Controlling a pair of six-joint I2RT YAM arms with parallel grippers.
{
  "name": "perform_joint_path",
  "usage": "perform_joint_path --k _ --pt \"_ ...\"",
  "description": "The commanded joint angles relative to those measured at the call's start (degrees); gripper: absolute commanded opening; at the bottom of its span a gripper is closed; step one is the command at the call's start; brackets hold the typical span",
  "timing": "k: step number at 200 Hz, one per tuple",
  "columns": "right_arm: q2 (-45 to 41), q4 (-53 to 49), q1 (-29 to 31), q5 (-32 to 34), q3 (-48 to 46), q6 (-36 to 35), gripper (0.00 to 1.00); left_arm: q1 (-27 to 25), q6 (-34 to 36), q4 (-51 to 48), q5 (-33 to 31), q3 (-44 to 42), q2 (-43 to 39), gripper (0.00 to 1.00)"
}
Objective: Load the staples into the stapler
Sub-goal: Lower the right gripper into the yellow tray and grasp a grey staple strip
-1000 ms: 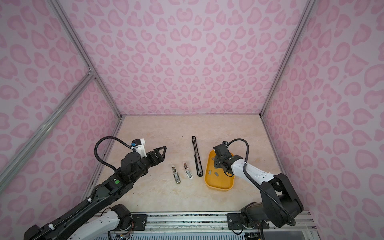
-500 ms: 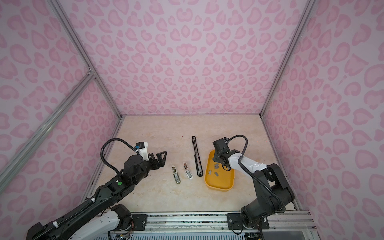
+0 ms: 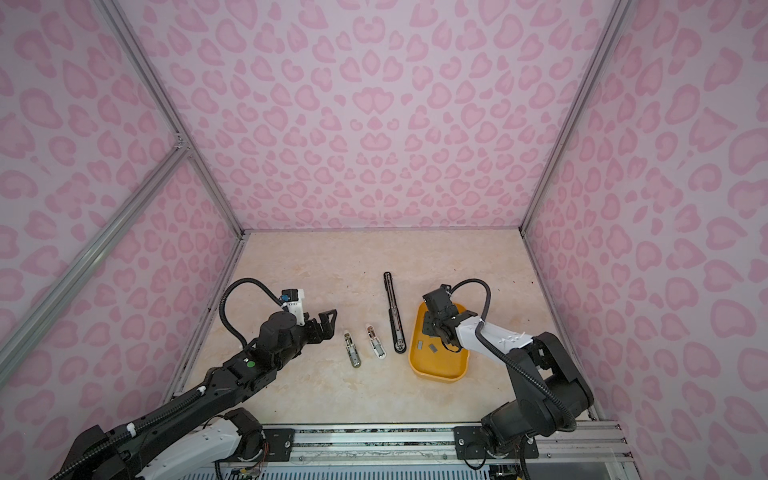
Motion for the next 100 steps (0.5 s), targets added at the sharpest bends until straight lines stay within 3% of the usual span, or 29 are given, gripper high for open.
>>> perform_joint_path --k 1,100 --pt "-1.32 2.51 1.13 -0.66 -2.14 1.20 0.31 0.00 1.15 4.17 -1.46 -0.82 0.17 0.97" --pt "-2.15 3.19 1.52 0.62 -3.24 2.08 0.34 0.02 1.99 7.03 -2.69 -1.29 2.89 0.97"
